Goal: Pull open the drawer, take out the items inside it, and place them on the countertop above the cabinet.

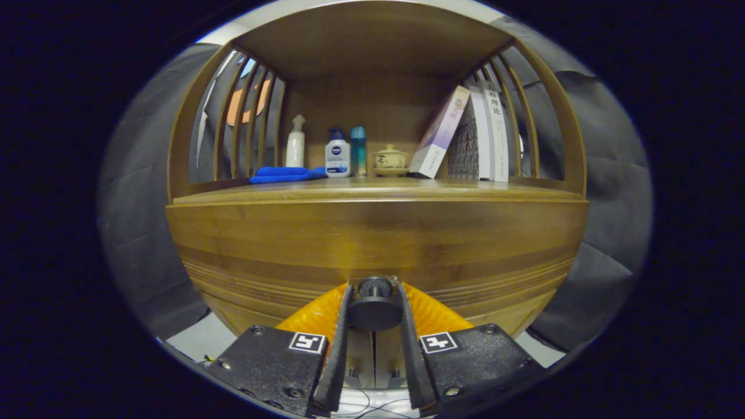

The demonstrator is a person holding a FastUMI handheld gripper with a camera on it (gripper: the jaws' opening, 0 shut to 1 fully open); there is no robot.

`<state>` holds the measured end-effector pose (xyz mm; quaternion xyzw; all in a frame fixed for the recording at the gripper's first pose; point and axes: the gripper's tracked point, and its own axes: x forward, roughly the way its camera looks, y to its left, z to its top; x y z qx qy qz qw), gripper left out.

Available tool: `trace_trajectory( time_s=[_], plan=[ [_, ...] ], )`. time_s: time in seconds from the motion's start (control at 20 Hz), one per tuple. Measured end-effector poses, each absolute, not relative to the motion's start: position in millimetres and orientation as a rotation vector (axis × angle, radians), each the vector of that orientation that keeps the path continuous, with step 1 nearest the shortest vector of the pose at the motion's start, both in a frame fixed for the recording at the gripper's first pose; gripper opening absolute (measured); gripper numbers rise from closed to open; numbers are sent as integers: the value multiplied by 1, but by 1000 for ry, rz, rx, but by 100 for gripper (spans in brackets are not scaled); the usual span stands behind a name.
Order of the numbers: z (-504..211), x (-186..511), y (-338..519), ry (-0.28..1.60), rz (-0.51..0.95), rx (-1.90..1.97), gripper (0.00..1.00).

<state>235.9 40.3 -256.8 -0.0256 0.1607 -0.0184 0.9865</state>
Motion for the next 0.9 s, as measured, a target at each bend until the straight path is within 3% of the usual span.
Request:
trace_trajectory(
  time_s=[0.9],
  plan=[
    [-252,170,41,348,-6,-38,41]
  ],
)
